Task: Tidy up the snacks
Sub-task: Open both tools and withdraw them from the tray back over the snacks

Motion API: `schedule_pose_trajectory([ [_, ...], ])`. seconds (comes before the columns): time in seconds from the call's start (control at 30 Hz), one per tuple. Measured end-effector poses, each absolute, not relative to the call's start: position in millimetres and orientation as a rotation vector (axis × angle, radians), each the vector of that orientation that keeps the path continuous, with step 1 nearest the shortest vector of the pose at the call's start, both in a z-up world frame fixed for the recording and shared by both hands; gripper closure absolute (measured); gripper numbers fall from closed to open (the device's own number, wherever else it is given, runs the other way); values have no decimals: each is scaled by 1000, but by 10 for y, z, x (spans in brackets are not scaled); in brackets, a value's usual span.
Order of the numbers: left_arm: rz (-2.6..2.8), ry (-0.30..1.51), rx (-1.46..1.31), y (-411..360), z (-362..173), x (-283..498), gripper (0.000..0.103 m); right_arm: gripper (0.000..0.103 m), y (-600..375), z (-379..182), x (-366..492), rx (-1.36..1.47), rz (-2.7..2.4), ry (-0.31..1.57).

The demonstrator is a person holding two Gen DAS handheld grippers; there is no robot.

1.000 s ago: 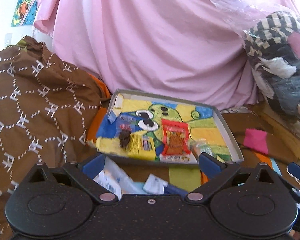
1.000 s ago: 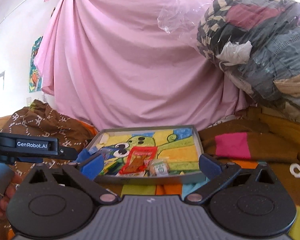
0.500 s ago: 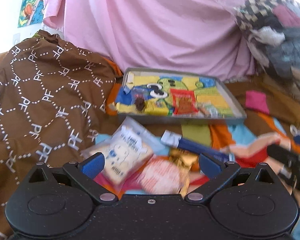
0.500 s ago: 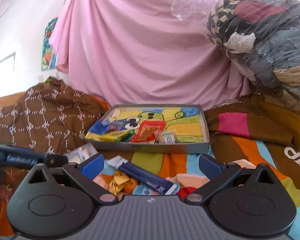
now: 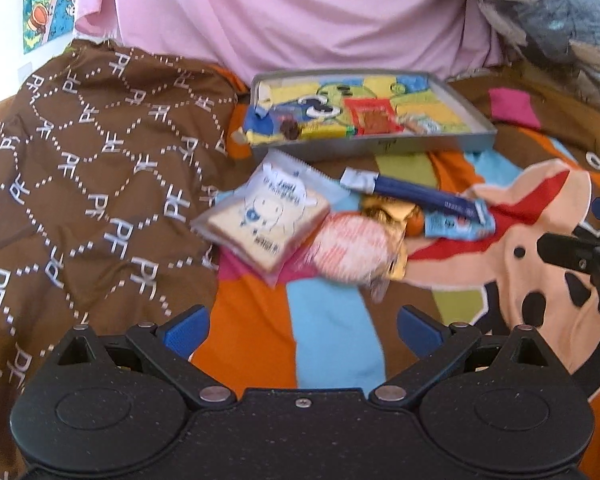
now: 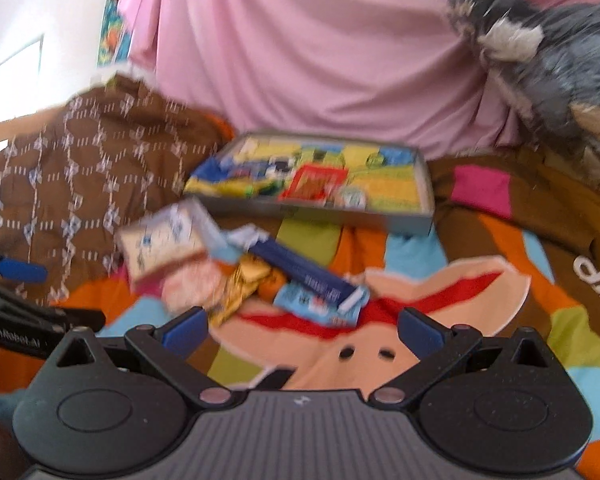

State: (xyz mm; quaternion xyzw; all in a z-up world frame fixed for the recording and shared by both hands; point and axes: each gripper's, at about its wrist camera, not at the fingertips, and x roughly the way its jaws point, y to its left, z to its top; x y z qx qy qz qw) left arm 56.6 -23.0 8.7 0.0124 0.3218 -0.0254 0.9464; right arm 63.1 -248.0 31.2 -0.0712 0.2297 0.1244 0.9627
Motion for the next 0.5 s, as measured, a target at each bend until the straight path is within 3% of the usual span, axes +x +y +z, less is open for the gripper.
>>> schedule_pose_trajectory([
  [0.5,1,745,-18,-2,-15,630,3,0,-2336,115,649,-157,306,542],
])
